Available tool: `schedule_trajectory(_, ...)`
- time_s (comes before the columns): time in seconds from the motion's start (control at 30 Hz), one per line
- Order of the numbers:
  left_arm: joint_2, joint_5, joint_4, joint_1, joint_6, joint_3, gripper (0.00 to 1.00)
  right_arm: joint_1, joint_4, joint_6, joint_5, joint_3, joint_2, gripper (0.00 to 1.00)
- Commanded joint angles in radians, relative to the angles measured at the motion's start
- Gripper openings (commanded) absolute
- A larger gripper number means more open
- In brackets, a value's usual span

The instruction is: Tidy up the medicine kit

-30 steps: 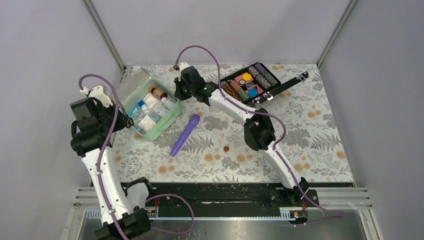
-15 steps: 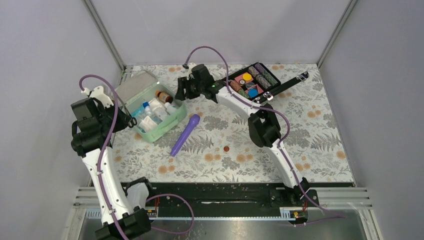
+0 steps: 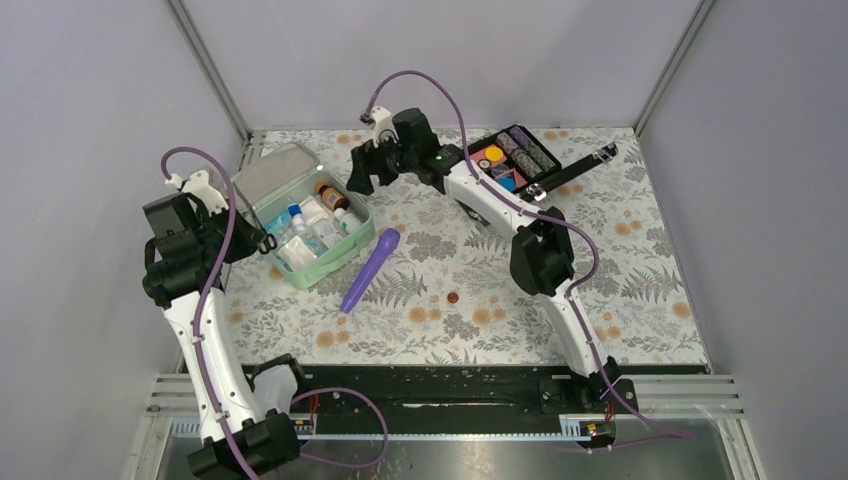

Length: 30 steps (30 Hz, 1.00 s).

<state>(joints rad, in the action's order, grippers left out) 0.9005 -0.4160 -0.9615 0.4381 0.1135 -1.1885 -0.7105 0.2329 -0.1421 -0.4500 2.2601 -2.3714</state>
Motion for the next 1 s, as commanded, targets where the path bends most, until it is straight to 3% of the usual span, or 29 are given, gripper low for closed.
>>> schedule_trajectory(0.0,0.003,-0.014,0.069,0.003,-0.004,-0.031,0.0,-0.068,0.058,0.178,-0.193,-0.038,0.101,0.9)
schedule_trajectory(0.13,0.019,-0.01,0.066,0.003,-0.015,-0.051,0.0,-0.133,-0.004,0.071,-0.228,-0.127,0.114,0.92)
schedule_trajectory(0.3,0.051,-0.011,0.056,0.004,-0.019,-0.09,0.0,-0.234,-0.046,0.13,-0.19,-0.174,0.096,0.96)
schedule_trajectory(0.53,0.076,-0.028,0.041,0.003,-0.026,-0.125,0.0,-0.324,0.006,0.274,-0.066,0.019,-0.054,0.93)
schedule_trajectory(0.67,0.07,-0.036,0.037,0.003,-0.026,-0.117,0.0,-0.347,0.018,0.374,0.027,0.048,-0.09,0.9)
schedule_trajectory(0.8,0.053,-0.047,0.037,0.003,-0.015,-0.094,0.0,-0.361,0.002,0.385,0.162,0.111,-0.149,0.92)
schedule_trajectory(0.97,0.033,-0.046,0.024,0.003,-0.023,-0.085,0.0,-0.396,-0.003,0.368,0.141,0.213,-0.223,0.96)
